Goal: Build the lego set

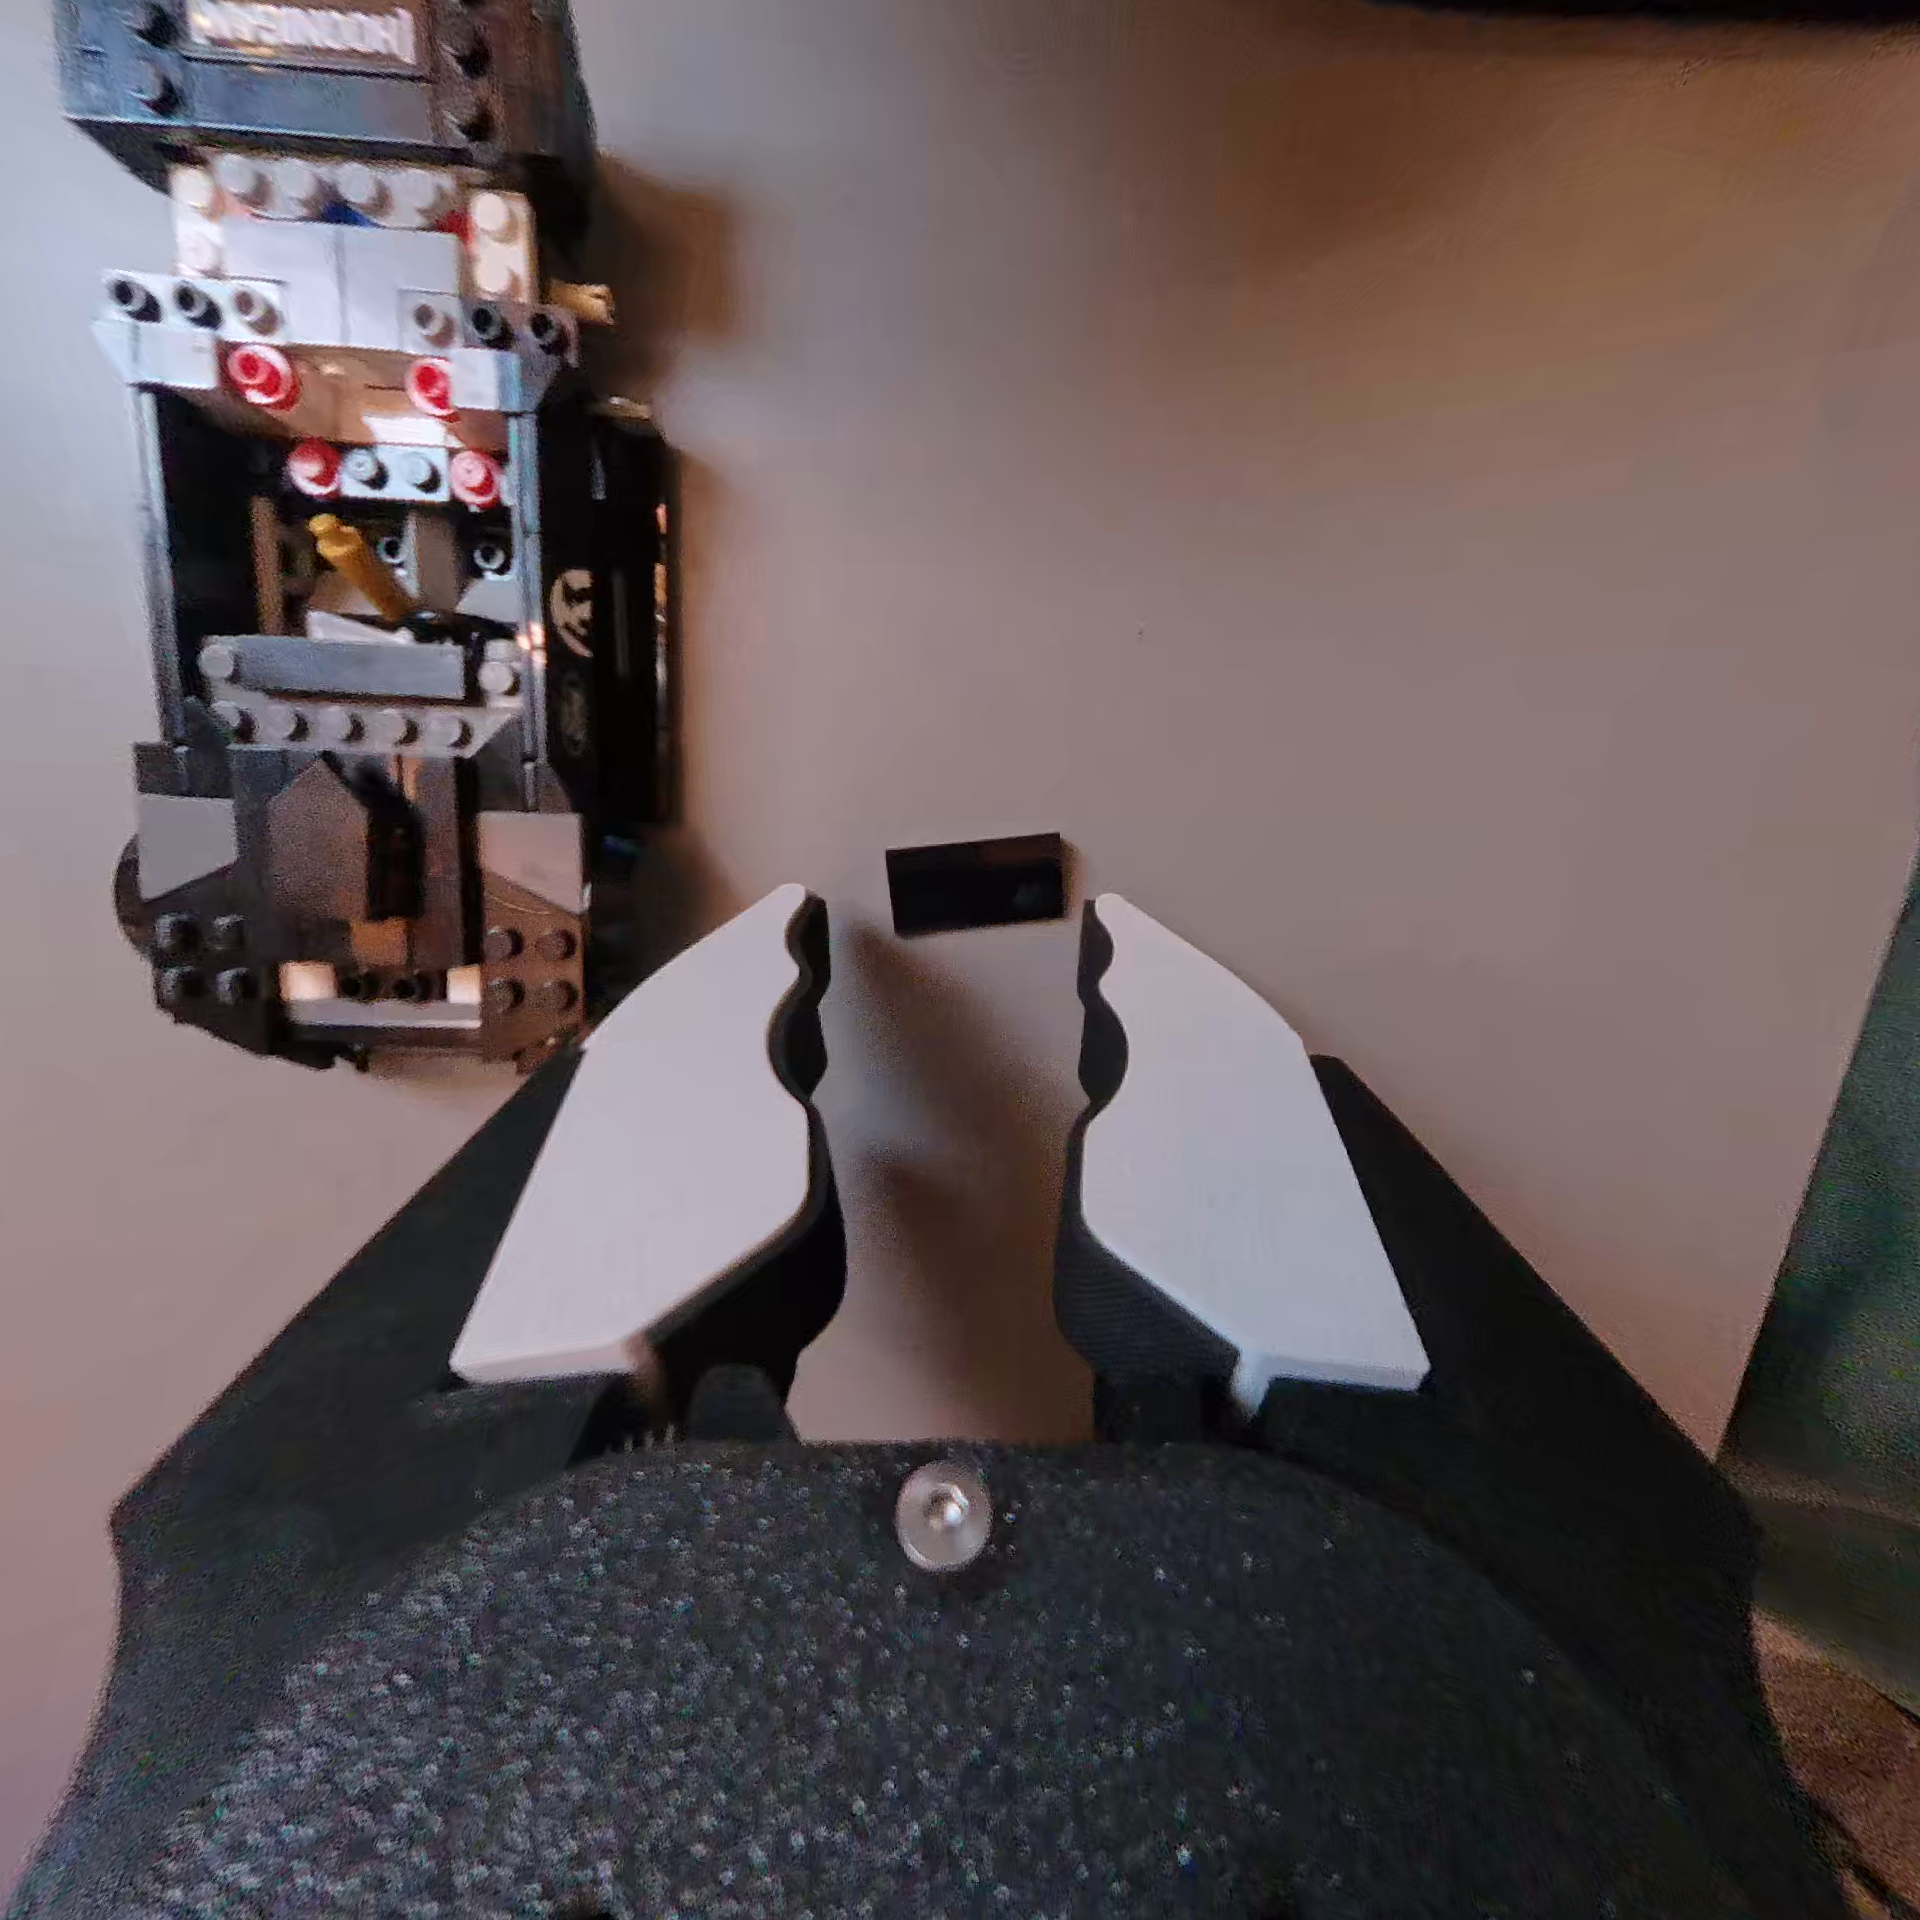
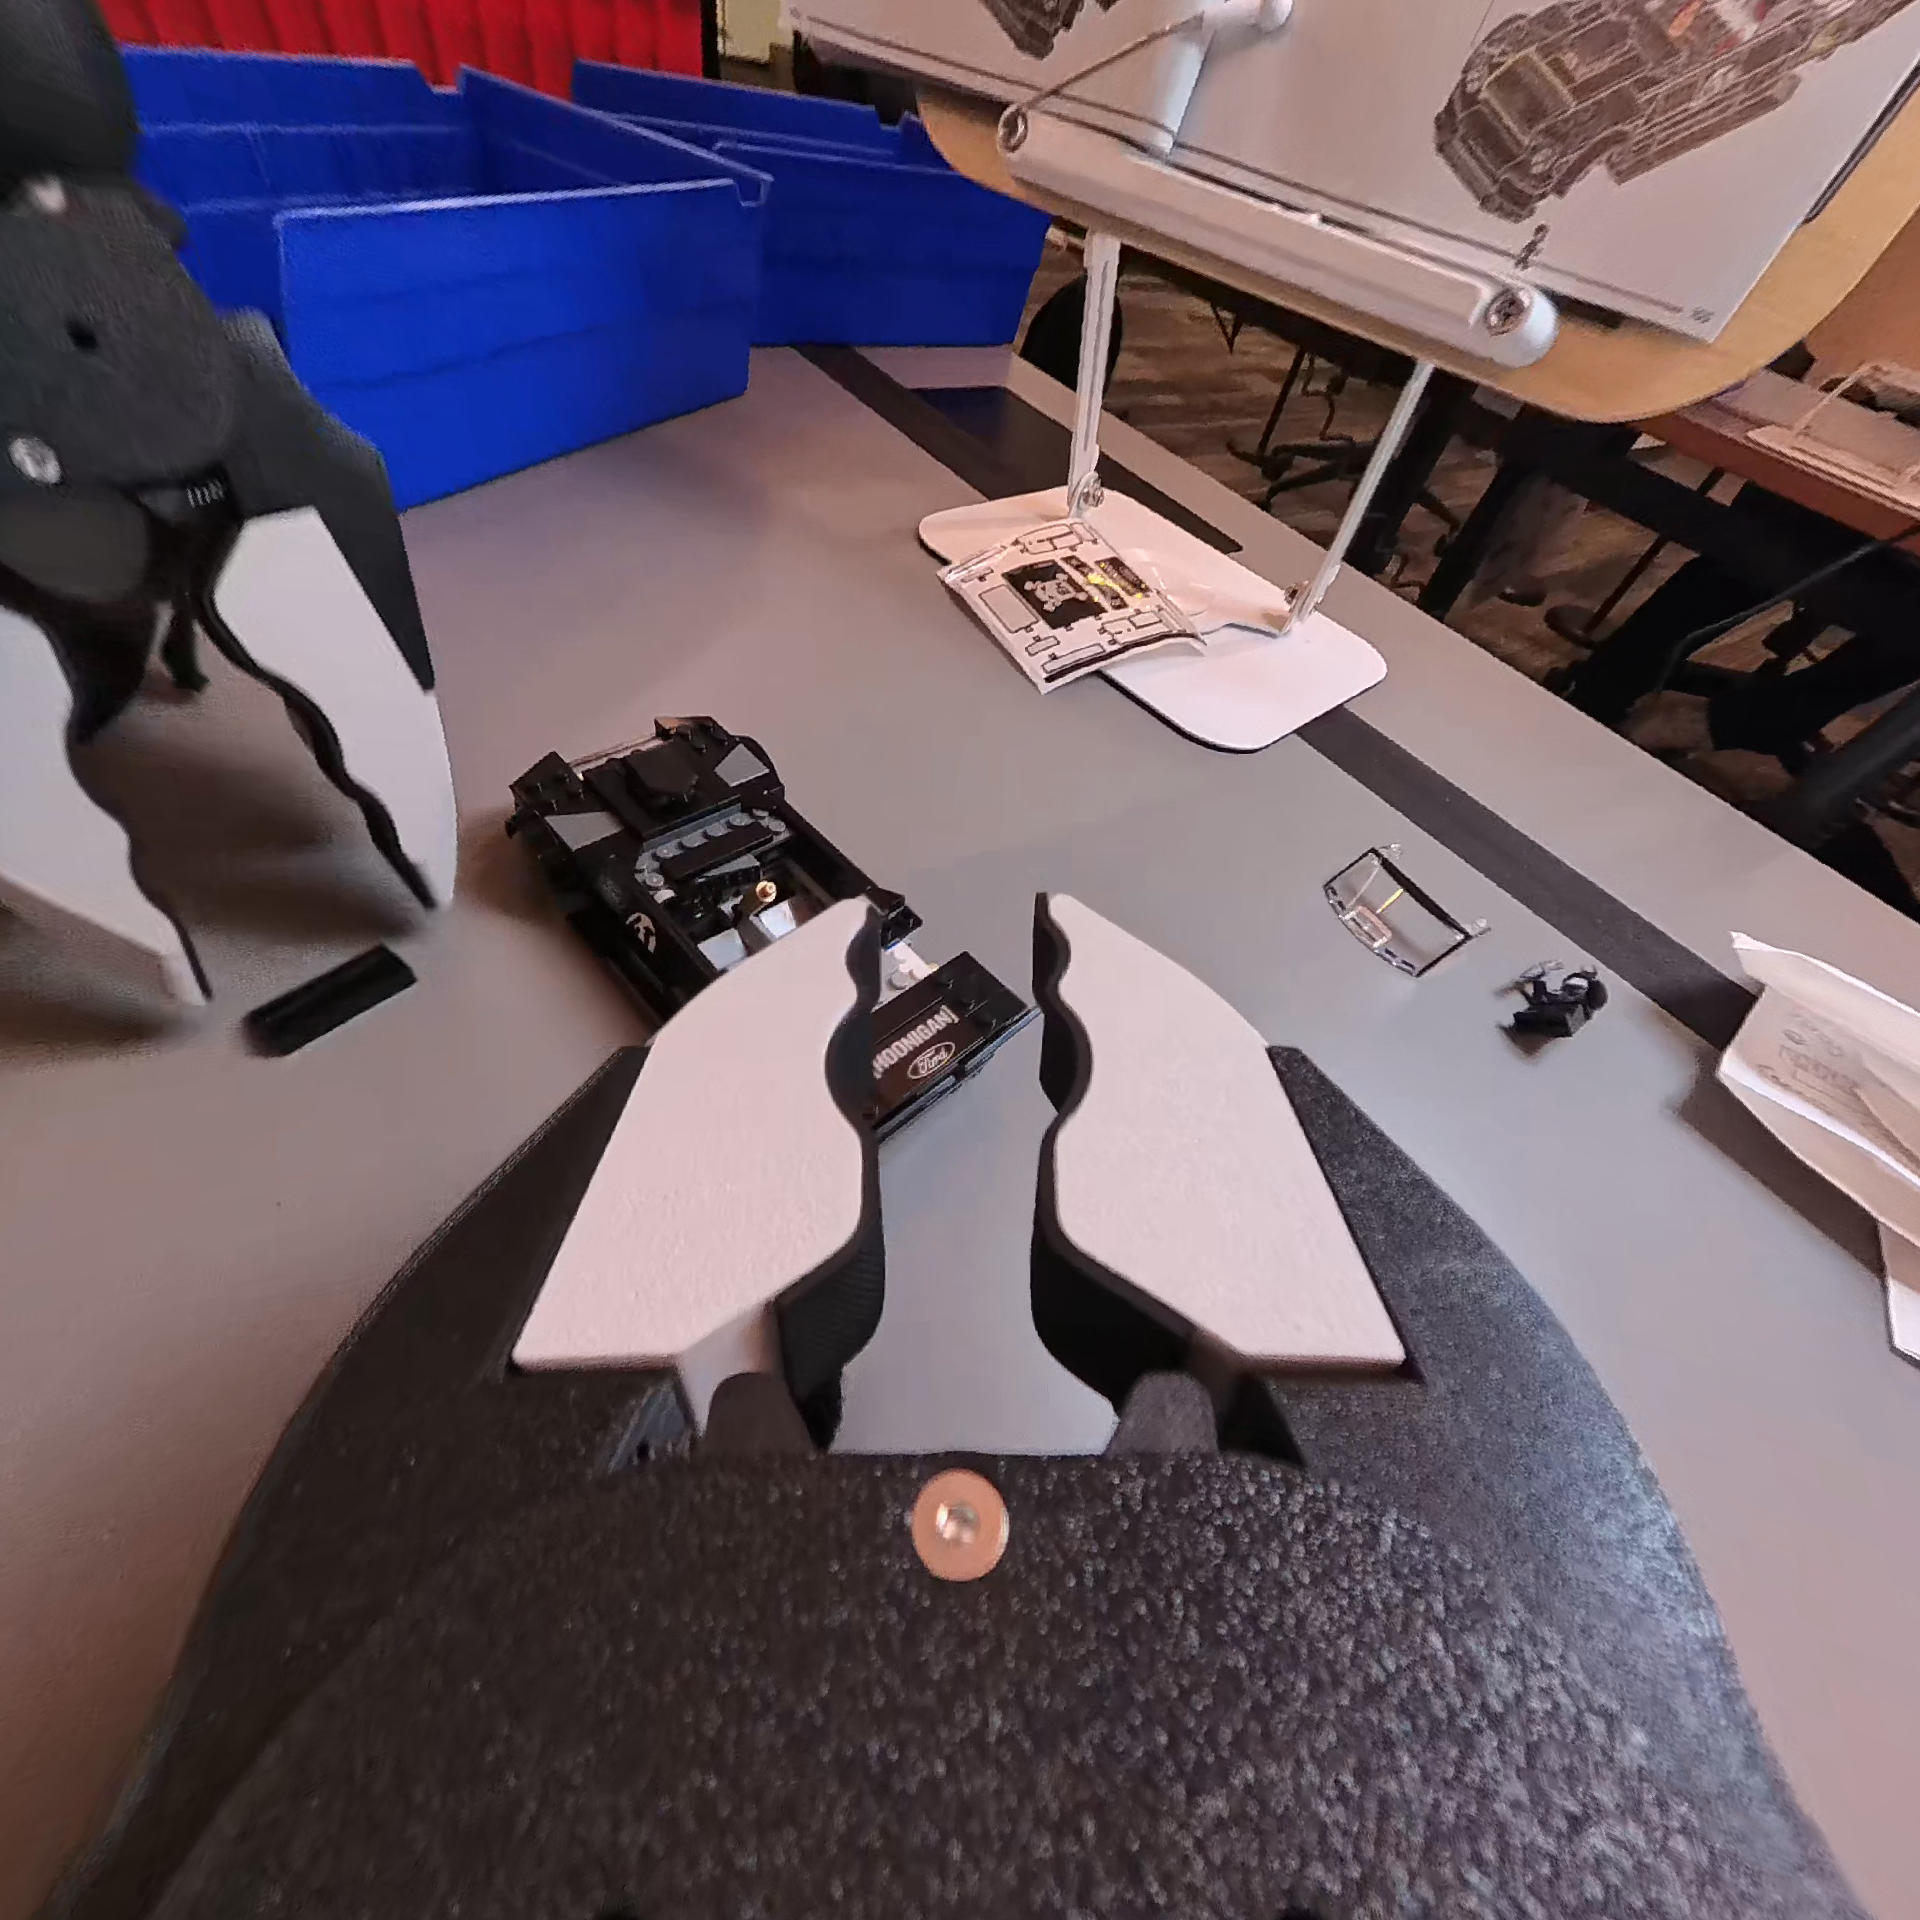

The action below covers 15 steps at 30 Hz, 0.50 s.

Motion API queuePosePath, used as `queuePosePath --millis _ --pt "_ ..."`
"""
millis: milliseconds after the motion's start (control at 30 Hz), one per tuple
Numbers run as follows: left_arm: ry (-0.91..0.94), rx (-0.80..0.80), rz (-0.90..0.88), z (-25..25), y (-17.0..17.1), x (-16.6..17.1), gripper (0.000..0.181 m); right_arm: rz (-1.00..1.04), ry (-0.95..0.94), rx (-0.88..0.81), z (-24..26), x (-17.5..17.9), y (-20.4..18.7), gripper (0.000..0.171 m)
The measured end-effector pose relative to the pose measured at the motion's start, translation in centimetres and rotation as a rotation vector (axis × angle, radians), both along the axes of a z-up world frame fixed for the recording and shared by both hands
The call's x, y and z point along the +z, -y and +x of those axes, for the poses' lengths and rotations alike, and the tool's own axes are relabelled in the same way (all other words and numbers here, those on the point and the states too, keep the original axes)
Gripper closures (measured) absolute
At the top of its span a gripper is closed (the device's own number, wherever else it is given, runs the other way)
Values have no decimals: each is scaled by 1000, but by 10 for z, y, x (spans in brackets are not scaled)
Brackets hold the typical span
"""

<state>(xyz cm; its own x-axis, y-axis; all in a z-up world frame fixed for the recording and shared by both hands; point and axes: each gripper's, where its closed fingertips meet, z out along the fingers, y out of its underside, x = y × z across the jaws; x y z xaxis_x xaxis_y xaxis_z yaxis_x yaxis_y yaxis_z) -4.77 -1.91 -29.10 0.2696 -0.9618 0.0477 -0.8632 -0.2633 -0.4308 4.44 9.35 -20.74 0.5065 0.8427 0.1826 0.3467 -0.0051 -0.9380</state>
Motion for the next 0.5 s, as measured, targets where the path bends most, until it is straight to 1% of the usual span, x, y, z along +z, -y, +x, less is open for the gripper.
queuePosePath --millis 67,133,200,267,333,433,500 --pt "48 23 -5 -8 -3 10 132 -5 31 2 -1 -6 1 143" --pt "109 84 38 -19 -17 23 133 -14 79 1 -2 -13 0 140" --pt "170 141 102 -32 -37 31 131 -43 155 5 0 -25 1 133" --pt "184 199 159 -47 -60 27 125 -63 227 10 2 -36 2 131" --pt "250 219 165 -49 -76 21 117 -99 280 26 3 -46 5 131" --pt "314 198 133 -42 -88 11 101 -144 337 48 3 -60 7 130" --pt "341 158 91 -35 -89 7 93 -140 378 54 3 -65 7 130"
